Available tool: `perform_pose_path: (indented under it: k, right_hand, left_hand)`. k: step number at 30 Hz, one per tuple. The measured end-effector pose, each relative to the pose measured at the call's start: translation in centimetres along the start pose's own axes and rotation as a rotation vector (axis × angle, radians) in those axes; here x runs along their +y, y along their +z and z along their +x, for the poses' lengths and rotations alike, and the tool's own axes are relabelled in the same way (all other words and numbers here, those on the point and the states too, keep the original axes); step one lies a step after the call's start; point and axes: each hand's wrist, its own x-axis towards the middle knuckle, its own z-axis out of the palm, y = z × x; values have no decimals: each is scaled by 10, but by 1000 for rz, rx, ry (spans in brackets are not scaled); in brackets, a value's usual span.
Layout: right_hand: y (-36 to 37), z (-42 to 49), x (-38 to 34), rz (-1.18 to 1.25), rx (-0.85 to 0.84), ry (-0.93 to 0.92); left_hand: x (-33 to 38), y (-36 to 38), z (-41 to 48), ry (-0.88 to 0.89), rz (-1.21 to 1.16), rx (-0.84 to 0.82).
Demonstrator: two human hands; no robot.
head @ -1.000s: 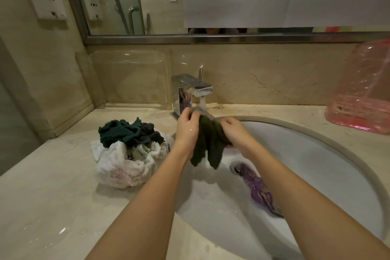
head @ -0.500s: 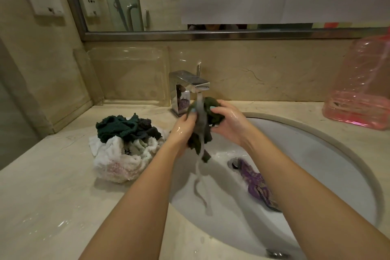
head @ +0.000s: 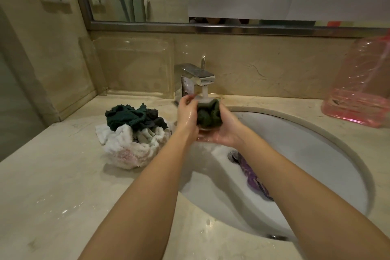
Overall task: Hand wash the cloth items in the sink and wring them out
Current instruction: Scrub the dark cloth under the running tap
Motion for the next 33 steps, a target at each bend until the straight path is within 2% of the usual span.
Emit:
perform_pose_path:
  k: [1,3,4,6,8,11,14,17,19,21,25,27,30,33]
  right_hand:
    - [1,5,1,29,24,-52]
    - [5,10,4,-113,147,-201]
    - [7,12,5,-199,198,-262]
    - [9,10,5,-291,260,-359]
    - [9,1,4,-283,344,-399]
    - [16,-10,5,-282,403,-425]
    - [17,-20,16,-440,479,-457]
    - [18,-41,29,-758,509,-632]
    - [22,-54,31,-927,420,-689]
    - [31,-73,23,-1002,250,-664]
    - [49,-109,20,-964,-74,-526]
    - [61,-116,34,-969,-173,-519]
    - [76,-122,60,-1105,-258,-623]
    - [81,-133,77,-1231,-317,-640]
  left_hand:
    - [-3,3,0,106,212,-5]
    - [-11,8,-4,248,657,-76]
    - [-16,11,-3,297,786,-92]
    - [-17,16,-9,326,717,-110]
    - [-14,20,-18,320,601,-84]
    - [-10,19,-30,308,617,-35]
    - [-6,15,-43,148,629,-23]
    - [1,4,-61,-58,506,-107]
    - [13,-8,-73,16,552,-118]
    - [30,-30,-85,216,692,-97]
    - [66,-82,-115,581,942,-117]
    - [77,-108,-127,758,1062,-111]
    - [80,-146,-142,788,1257,-167]
    - [71,-180,-149,810,1465,-209]
